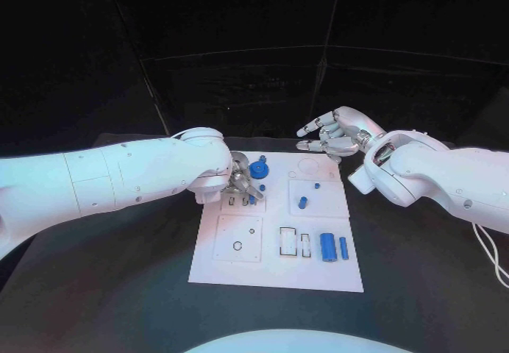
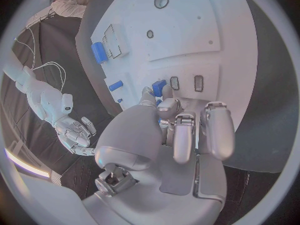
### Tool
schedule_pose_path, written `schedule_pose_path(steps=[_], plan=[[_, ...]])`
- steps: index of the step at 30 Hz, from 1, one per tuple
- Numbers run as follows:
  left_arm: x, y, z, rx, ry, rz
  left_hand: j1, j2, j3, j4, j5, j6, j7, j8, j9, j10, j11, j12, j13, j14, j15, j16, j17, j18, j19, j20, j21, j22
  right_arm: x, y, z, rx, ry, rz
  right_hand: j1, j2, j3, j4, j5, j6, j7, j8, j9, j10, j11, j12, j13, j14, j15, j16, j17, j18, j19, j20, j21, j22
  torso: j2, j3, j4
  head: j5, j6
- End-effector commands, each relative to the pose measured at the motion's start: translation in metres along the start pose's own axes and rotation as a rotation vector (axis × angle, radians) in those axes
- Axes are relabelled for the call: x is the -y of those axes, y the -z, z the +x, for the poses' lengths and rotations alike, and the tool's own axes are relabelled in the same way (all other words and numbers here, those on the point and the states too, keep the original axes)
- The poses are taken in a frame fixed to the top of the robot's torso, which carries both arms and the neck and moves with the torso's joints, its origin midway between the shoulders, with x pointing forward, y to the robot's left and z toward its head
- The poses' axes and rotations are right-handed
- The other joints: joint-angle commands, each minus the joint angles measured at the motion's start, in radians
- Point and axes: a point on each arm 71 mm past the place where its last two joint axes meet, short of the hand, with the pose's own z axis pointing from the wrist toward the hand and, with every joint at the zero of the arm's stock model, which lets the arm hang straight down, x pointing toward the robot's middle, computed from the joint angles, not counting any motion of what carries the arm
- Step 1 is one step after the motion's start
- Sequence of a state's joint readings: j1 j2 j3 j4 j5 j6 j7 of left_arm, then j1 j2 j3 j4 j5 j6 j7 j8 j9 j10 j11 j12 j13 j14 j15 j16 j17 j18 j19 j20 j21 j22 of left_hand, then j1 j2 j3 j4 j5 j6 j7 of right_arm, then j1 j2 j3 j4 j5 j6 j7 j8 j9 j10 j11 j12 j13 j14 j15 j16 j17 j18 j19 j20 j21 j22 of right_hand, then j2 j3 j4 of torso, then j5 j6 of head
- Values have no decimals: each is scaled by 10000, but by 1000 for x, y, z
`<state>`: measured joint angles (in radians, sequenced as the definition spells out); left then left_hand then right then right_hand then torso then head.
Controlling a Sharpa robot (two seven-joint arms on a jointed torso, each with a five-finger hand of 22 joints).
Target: Assemble the parts on the task board
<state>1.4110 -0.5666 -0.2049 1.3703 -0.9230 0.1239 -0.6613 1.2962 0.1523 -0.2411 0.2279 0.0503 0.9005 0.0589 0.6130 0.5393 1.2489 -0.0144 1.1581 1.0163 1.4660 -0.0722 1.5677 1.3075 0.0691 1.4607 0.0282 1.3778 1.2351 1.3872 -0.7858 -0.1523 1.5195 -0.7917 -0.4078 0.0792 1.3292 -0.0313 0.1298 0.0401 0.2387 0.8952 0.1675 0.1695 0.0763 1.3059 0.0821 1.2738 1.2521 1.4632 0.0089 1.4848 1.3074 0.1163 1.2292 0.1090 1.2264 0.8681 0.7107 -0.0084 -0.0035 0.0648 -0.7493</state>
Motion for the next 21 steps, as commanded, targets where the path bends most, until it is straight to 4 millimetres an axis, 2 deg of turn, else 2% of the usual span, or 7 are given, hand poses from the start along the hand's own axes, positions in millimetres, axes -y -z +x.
schedule_pose_path(steps=[1, 5, 10, 17, 21], plan=[[1, 0, 0, -93, 89, 35, 282, 98, 246, -113, -5, -79, -33, 32, 27, 58, -21, 9, -5, 1048, -77, 31, 2633, -79, 126, -9, 38, 3, -1, -1, 0, -48, 30, -73, 75, 38, -75, 7, 40, 49, -11, 32, 13, 2, -36, 17, 13, 644, -70, -30, 825, 107, -48, 3, -57, -3, -1, -3, 4, 1, -10], [1, 1, 1, -151, 255, 93, 740, 286, 686, -371, -2, -152, -75, -12, 43, 30, -61, -28, -23, 1048, -110, 31, 2633, -73, 113, -36, 24, -14, -1, -1, -1, -42, 38, -56, 75, 38, -75, 7, 40, 49, -11, 32, 13, 2, -36, 17, 13, 644, -70, -30, 825, 107, -48, 3, -57, -3, -1, -3, 1, 4, -9], [0, 1, 2, -222, 450, 200, 1167, 388, 1167, -615, 3, -213, -115, -75, 41, -9, -101, -88, -54, 1048, -146, 31, 2633, -67, 99, -69, 5, -35, 0, -2, -1, -29, 51, -34, 75, 38, -75, 7, 40, 49, -11, 32, 13, 2, -36, 17, 13, 644, -70, -30, 825, 107, -48, 3, -57, -3, -1, -3, 6, 9, -24], [-2, 3, 5, -493, 825, 359, 1703, 364, 2059, -976, 5, -275, -155, -112, 91, -59, -142, -209, -126, 1048, -186, 31, 2633, -53, 66, -112, -51, -105, 1, -3, -2, -21, 73, 6, 75, 38, -75, 7, 40, 49, -11, 32, 13, 2, -36, 17, 13, 644, -70, -30, 825, 107, -48, 3, -57, -3, -5, -4, 8, 26, -28], [-5, 5, 5, -481, 1031, 416, 1818, 244, 2595, -1116, 5, -341, -130, -112, 148, -70, -125, -273, -167, 1048, -178, 31, 2633, -51, 57, -116, -69, -120, 2, -4, -3, -13, 86, 26, 81, 40, -76, 5, 47, 52, -13, 38, 13, 1, -39, 12, 7, 642, -73, -36, 816, 109, -49, 0, -65, -13, -5, 4, 20, 49, -28]])
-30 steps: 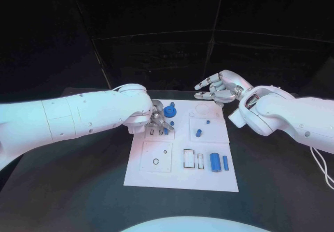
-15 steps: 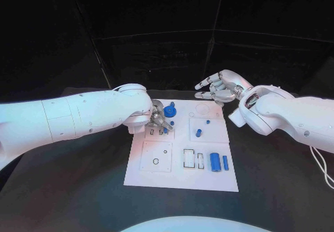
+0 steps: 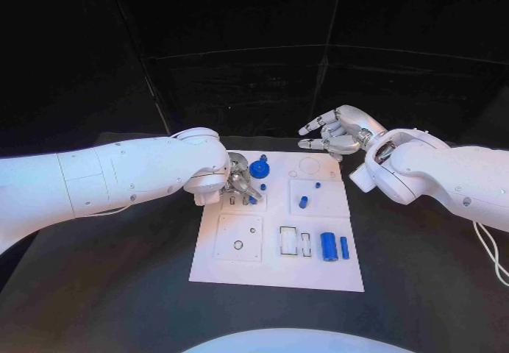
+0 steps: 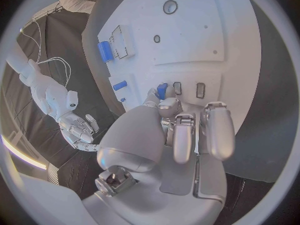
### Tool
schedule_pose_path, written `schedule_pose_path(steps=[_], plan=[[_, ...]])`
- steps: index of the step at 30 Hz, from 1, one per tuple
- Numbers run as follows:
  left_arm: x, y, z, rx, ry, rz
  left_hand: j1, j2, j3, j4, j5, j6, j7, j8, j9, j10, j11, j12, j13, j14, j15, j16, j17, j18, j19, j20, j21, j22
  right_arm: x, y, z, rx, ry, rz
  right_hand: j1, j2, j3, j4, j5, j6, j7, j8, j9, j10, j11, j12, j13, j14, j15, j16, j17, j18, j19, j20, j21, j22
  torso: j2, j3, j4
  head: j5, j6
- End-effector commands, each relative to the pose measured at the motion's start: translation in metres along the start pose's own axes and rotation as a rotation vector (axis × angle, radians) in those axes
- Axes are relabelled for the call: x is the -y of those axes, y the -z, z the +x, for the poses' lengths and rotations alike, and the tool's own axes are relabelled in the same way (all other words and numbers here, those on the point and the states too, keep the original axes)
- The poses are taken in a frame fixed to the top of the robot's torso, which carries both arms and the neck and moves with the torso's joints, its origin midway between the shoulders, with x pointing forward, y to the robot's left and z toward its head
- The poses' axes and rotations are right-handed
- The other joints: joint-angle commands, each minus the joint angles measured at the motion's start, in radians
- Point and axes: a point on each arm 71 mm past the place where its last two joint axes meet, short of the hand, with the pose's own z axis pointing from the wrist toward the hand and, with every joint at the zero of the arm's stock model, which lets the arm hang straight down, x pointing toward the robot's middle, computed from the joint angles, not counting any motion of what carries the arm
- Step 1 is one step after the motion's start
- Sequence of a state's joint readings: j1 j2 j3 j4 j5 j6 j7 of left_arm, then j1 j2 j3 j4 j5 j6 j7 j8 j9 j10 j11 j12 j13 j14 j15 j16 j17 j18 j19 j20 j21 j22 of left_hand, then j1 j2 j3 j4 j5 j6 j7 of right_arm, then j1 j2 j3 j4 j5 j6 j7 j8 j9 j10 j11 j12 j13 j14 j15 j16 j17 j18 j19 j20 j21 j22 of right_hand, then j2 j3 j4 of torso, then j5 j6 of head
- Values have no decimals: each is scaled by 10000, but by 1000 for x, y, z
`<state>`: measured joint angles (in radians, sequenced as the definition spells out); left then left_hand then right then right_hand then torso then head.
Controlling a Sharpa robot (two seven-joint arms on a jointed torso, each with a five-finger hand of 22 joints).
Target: Assemble the parts on the task board
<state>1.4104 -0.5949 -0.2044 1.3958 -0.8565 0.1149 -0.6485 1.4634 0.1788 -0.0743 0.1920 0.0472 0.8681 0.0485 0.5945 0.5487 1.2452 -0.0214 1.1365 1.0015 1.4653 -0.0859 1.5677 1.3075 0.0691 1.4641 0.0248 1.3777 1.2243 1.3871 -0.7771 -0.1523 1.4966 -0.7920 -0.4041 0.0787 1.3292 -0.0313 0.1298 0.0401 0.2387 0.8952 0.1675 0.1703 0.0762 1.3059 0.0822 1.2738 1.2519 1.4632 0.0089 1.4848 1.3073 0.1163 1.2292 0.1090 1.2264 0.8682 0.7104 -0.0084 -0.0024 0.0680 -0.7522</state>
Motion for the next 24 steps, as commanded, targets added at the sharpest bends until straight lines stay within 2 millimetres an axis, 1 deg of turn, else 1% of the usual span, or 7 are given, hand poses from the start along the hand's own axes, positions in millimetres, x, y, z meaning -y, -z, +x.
schedule_pose_path(steps=[1, 7, 9, 13, 16, 22, 24], plan=[[0, 1, 1, -98, 438, 244, 89, -103, 1160, -756, 34, -29, -14, 82, 84, -32, -39, -83, -40, 1055, -32, 31, 2633, -52, 21, -75, -74, -14, -1, -1, 0, -70, 30, -62, 81, 40, -76, 5, 47, 52, -14, 30, 14, 1, -39, 12, 9, 642, -73, -36, 817, 109, -49, 0, -65, -14, -2, 5, 6, 25, 6], [-5, 5, 0, 212, 788, 389, -498, -951, 3170, -736, 29, -72, -9, 181, 319, 39, -9, -117, -57, 1055, -17, 31, 2633, -54, 33, -47, -77, 31, 0, -2, -1, -63, 47, -44, 78, 38, -80, 6, 48, 52, -14, 32, 13, 3, -39, 13, 9, 642, -74, -38, 814, 110, -50, -1, -68, -19, -8, 10, 9, 53, 23], [-7, 6, -1, 380, 925, 451, -933, -1393, 4185, -688, 86, -84, 17, 255, 443, 70, 32, -116, -61, 1055, -26, 31, 2633, -58, 35, -37, -81, 47, 0, -2, -1, -58, 53, -37, 78, 38, -80, 6, 48, 52, -14, 32, 13, 3, -39, 13, 9, 642, -74, -38, 814, 110, -50, -1, -68, -19, -8, 9, 6, 66, 27], [-11, 11, -2, 938, 889, 637, -1275, -1806, 5297, -812, 27, -110, 23, 375, 603, 119, -16, -94, -52, 1055, 0, 31, 2633, -59, 48, -38, -66, 95, 1, -3, -2, -46, 64, -26, 78, 38, -80, 6, 48, 52, -14, 32, 13, 3, -39, 13, 9, 642, -74, -38, 814, 110, -50, -1, -68, -19, -12, 18, 8, 87, 39], [-15, 15, -2, 1374, 876, 764, -1546, -2089, 5961, -901, 22, -127, 24, 462, 716, 160, -18, -76, -42, 1055, -3, 31, 2633, -60, 53, -41, -62, 117, 2, -3, -2, -35, 72, -12, 78, 38, -80, 6, 48, 52, -14, 32, 13, 3, -39, 13, 9, 642, -74, -38, 814, 110, -50, -1, -68, -19, -11, 17, 8, 113, 40], [-22, 18, 2, 1772, 941, 795, -1855, -2311, 6617, -1014, 19, -156, 23, 559, 842, 187, -19, -81, -62, 1055, -1, 31, 2633, -64, 61, -40, -53, 149, 3, -3, -3, -16, 89, 21, 78, 38, -80, 6, 48, 52, -14, 32, 13, 3, -39, 13, 9, 642, -74, -38, 814, 110, -50, -1, -68, -19, -32, 36, 37, 124, 17], [-26, 18, 5, 1811, 950, 738, -1905, -2342, 6718, -1038, 19, -161, 19, 576, 864, 187, -20, -88, -72, 1055, -1, 31, 2633, -65, 62, -38, -53, 154, 4, -3, -4, -10, 96, 34, 78, 38, -80, 6, 48, 52, -14, 32, 13, 3, -39, 13, 9, 642, -74, -38, 814, 110, -50, -1, -68, -19, -27, 28, 18, 160, 21]])
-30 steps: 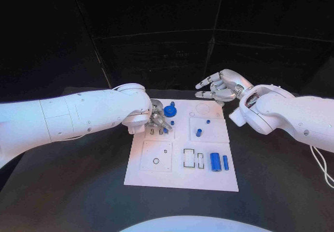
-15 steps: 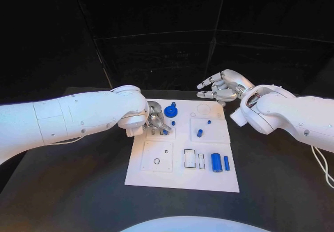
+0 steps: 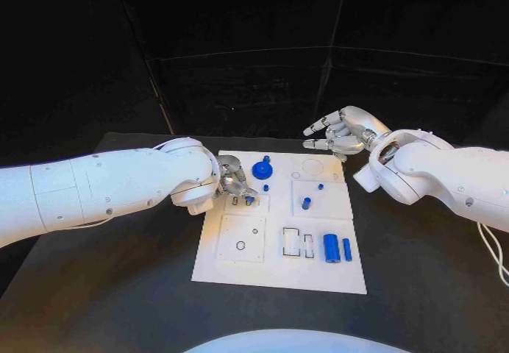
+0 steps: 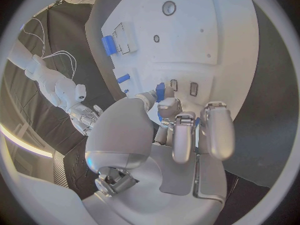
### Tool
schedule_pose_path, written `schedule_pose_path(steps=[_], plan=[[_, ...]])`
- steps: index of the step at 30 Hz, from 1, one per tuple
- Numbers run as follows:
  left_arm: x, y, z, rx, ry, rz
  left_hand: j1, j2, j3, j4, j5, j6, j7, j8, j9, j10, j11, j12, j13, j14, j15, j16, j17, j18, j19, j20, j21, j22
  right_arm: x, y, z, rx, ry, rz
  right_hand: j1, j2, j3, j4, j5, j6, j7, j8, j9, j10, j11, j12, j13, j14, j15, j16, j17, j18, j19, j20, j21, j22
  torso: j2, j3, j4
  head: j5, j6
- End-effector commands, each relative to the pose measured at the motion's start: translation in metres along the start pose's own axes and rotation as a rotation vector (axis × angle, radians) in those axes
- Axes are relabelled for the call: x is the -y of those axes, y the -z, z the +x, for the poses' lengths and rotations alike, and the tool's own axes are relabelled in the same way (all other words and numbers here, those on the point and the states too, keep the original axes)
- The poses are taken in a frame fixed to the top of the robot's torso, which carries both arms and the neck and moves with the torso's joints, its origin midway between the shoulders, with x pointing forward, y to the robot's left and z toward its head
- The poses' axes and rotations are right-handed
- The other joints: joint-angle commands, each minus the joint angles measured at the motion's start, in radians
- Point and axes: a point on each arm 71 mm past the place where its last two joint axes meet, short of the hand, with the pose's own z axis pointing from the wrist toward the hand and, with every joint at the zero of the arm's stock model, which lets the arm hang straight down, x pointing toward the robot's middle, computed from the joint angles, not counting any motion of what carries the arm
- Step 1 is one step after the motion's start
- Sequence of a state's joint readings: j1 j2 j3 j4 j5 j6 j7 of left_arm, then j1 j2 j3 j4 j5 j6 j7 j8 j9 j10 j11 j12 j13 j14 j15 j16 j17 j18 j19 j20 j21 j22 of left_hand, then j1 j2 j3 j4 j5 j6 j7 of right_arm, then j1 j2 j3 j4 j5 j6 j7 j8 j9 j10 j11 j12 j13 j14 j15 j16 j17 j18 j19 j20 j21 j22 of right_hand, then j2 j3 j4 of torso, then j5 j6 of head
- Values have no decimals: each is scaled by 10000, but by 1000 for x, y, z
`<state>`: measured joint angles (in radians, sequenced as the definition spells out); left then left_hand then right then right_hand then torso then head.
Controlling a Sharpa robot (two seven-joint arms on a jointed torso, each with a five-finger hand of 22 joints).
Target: Assemble the parts on the task board
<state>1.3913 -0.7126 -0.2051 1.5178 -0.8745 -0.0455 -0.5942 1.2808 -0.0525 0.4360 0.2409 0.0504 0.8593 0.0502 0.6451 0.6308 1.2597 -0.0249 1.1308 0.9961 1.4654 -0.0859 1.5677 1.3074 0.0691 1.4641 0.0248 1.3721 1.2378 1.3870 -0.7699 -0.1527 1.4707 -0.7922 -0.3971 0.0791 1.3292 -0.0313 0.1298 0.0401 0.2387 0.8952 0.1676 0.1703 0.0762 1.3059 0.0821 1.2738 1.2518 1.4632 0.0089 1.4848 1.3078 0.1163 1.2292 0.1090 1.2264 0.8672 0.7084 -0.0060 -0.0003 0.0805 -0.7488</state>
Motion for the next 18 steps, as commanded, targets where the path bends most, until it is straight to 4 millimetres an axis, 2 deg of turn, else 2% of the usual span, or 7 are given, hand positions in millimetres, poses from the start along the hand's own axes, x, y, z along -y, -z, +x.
schedule_pose_path(steps=[1, 5, 6, 11, 18], plan=[[-1, 1, -2, 771, -42, 231, -78, -30, 1615, -1527, -13, -74, 2, 71, 44, 42, 16, -31, -18, 1054, -2, 31, 2634, -66, 62, -39, 4, 19, -1, -1, -1, -62, 28, -80, 78, 38, -80, 6, 48, 52, -14, 32, 13, 3, -39, 13, 11, 642, -74, -38, 808, 110, -50, -1, -68, -9, -13, 11, 3, 37, -20], [-8, 0, 1, 808, -115, 68, -89, -36, 1635, -1532, -13, -75, 2, 75, 48, 42, 16, -32, -19, 1054, -2, 31, 2634, -66, 62, -39, 4, 19, 0, -1, -1, -58, 37, -65, 78, 38, -80, 6, 48, 52, -14, 32, 13, 3, -39, 13, 11, 642, -74, -38, 808, 110, -50, -1, -68, -9, -15, 8, 4, 44, -36], [-9, -1, 2, 831, -155, 30, -200, -104, 1841, -1588, -14, -87, 0, 112, 97, 45, 13, -44, -38, 1054, -3, 31, 2634, -66, 63, -39, 3, 26, 0, -1, -1, -57, 38, -63, 78, 38, -80, 6, 48, 52, -14, 32, 13, 3, -39, 13, 11, 642, -74, -38, 808, 110, -50, -1, -68, -9, -17, 8, 5, 45, -39], [-13, -4, 4, 960, -410, -114, -200, -104, 1841, -1588, -14, -87, 0, 112, 97, 45, 13, -44, -38, 1054, -3, 31, 2634, -66, 63, -39, 3, 26, 0, -1, -1, -57, 41, -60, 78, 38, -80, 6, 48, 52, -14, 32, 13, 3, -39, 13, 11, 642, -74, -38, 808, 110, -50, -1, -68, -9, -1, -4, -24, 57, -34], [-12, -6, 6, 1097, -644, -136, -200, -104, 1841, -1588, -14, -87, 0, 112, 97, 45, 13, -44, -38, 1054, -3, 31, 2634, -66, 63, -39, 3, 26, 0, -1, -2, -55, 41, -58, 78, 38, -80, 6, 48, 52, -14, 32, 13, 3, -39, 13, 11, 642, -74, -38, 808, 110, -50, -1, -68, -9, 3, -5, -15, 25, -45]])
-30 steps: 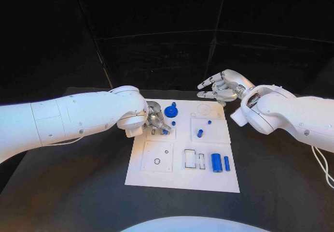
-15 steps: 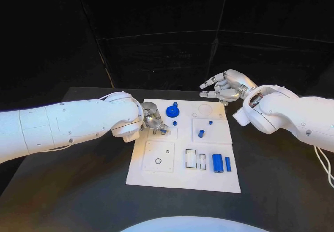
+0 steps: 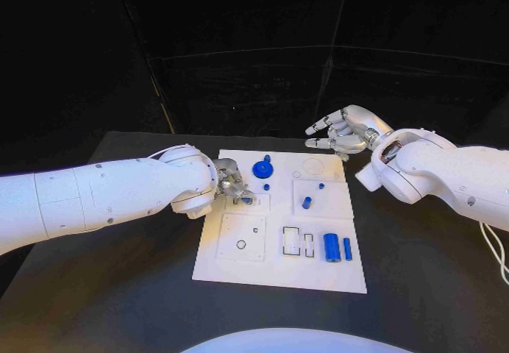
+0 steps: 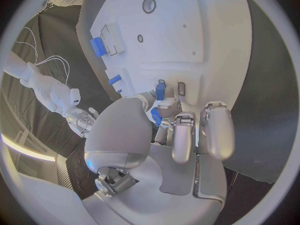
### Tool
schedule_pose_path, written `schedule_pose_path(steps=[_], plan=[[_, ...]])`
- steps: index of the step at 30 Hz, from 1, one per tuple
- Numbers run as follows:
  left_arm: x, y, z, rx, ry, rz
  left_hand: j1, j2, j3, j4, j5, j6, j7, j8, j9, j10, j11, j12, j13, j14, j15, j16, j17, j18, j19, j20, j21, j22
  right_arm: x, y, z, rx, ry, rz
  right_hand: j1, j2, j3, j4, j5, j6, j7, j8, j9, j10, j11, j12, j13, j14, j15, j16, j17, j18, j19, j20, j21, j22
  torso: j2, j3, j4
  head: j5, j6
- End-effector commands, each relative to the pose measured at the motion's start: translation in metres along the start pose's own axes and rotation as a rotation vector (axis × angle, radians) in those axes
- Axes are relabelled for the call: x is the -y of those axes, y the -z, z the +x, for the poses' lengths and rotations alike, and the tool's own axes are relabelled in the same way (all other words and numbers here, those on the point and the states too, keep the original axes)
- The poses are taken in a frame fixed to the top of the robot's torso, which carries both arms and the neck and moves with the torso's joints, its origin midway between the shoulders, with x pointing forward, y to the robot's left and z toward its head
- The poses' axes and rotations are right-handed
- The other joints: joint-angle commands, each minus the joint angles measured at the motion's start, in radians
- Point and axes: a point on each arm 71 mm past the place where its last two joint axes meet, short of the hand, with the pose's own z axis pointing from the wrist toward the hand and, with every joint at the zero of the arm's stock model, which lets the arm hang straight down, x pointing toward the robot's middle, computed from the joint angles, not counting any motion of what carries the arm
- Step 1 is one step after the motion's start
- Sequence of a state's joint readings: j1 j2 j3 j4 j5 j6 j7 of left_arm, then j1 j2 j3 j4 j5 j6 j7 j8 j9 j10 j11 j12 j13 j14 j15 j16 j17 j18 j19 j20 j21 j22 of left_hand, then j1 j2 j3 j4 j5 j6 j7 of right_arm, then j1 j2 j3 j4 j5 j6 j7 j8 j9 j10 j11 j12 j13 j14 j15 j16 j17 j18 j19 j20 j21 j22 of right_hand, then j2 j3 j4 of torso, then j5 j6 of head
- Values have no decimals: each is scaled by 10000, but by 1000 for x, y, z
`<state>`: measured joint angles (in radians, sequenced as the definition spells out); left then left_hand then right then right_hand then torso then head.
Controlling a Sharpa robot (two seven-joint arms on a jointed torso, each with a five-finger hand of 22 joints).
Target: Assemble the parts on the task board
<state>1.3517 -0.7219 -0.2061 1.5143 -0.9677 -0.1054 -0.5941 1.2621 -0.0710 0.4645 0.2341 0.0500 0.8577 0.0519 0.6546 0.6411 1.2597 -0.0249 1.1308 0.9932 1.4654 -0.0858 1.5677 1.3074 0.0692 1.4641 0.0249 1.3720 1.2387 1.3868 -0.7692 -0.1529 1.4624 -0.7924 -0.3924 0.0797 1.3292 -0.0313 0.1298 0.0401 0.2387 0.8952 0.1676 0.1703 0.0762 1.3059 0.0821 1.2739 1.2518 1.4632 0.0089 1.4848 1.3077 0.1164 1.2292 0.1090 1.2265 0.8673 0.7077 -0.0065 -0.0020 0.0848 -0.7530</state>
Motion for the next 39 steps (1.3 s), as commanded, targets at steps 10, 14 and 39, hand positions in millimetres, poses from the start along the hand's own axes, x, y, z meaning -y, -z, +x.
schedule_pose_path(steps=[10, 14, 39], plan=[[3, -2, 0, 364, -466, 41, -61, 48, 1643, -1552, -10, -71, -19, 37, 17, 59, 11, -33, 4, 1054, -4, 31, 2634, -69, 67, -40, 10, 34, -2, -1, 0, -69, 17, -110, 78, 38, -80, 6, 48, 53, -14, 32, 14, 3, -39, 13, 11, 642, -74, -38, 810, 109, -50, -1, -68, -11, 12, 6, 10, -33, -20], [4, -2, 0, 294, -528, 18, -61, 48, 1643, -1552, -10, -71, -19, 37, 17, 59, 11, -33, 4, 1054, -4, 31, 2634, -69, 67, -40, 10, 34, -2, -1, 0, -76, 17, -111, 78, 38, -80, 6, 48, 53, -14, 32, 14, 3, -39, 13, 11, 642, -74, -38, 810, 109, -50, -1, -68, -11, 11, 5, 3, -26, -36], [5, -2, 5, -245, -923, -193, -119, 21, 1749, -1590, -11, -64, -24, 65, 47, 74, 7, -25, 9, 1054, -7, 31, 2634, -74, 74, -41, 23, 60, -2, -2, 1, -127, 18, -110, 64, 32, -98, 17, 47, 52, -17, 44, 11, 7, -42, 11, 7, 646, -79, -37, 819, 107, -39, -7, -71, -4, 5, 9, 5, -43, -112]])
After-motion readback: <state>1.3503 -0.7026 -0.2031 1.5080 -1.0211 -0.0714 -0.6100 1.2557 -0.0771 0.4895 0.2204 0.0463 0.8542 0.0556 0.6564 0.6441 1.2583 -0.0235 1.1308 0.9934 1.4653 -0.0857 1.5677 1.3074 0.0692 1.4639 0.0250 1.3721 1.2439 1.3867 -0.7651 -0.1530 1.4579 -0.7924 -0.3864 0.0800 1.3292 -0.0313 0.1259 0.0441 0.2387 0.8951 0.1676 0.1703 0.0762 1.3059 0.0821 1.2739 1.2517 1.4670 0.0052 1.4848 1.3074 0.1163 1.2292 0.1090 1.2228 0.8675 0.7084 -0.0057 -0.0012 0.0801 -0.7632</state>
